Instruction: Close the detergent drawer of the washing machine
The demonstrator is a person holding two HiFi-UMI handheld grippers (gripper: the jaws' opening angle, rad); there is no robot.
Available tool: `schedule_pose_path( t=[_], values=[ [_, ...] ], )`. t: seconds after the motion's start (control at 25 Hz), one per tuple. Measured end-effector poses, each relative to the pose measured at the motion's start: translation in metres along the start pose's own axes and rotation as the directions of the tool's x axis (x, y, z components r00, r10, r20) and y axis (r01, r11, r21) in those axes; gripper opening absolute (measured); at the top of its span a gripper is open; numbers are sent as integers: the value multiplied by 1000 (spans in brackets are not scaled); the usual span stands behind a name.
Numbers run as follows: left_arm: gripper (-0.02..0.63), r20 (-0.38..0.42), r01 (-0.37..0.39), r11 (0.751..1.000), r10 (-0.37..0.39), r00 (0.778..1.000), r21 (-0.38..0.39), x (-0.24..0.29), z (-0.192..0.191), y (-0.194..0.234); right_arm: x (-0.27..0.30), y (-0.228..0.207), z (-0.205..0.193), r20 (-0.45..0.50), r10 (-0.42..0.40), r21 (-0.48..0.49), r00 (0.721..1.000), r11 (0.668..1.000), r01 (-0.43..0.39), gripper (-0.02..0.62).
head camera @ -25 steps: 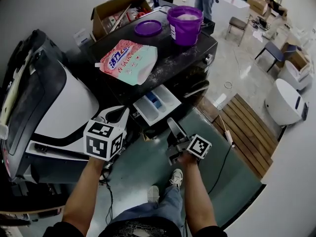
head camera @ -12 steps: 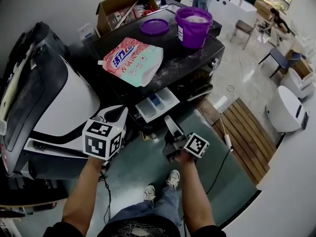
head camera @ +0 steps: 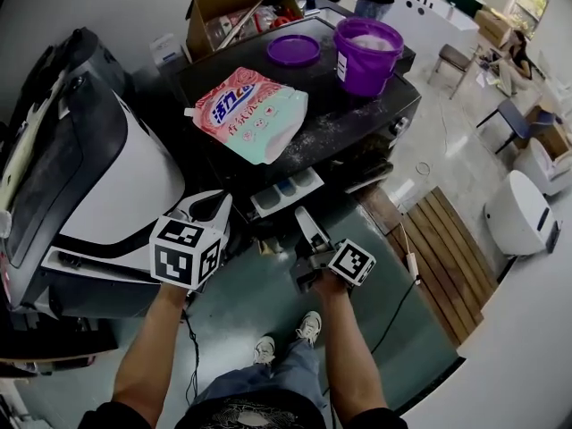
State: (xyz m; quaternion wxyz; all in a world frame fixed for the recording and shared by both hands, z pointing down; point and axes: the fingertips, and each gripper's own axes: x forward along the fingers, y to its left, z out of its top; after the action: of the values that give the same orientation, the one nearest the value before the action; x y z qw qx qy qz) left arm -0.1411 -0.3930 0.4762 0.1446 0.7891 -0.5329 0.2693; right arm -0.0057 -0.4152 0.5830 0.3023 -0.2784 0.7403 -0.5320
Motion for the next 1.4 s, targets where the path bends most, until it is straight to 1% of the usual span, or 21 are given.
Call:
schedule_pose_path(
  t=[0.12,0.32,0.8,0.88,1.0,1.16,1.32,1.4],
  values=[
    [2,-1,-18,1000,18,1000,-12,0,1,8,10,1,0,-7,5,19,1000,1000,-5,393],
    [0,1,-40,999,40,999,-33,2,3,15,20,-6,2,-37,-28,-1,999,1000,28,393],
    [1,3,-93,993,93,996,-74,4,8,28,42,-13,5,-91,-36,11,995,999,37,390],
    [0,8,-101,992,102,995,-80,5,11,28,45,-12,7,-99,-33,14,995,999,35,390],
    [2,11,-108,991,109,994,-85,6,15,27,45,-18,9,-120,-68,-21,990,998,66,388],
    [0,10,-116,990,117,993,-86,6,19,23,47,-17,7,-144,-66,2,987,998,67,387],
    [2,13,-127,987,129,992,-96,6,23,21,43,-16,6,-181,-93,-33,979,996,88,369],
    [0,17,-129,987,131,991,-98,6,26,18,39,-13,6,-205,-99,-64,974,994,87,346]
  ],
)
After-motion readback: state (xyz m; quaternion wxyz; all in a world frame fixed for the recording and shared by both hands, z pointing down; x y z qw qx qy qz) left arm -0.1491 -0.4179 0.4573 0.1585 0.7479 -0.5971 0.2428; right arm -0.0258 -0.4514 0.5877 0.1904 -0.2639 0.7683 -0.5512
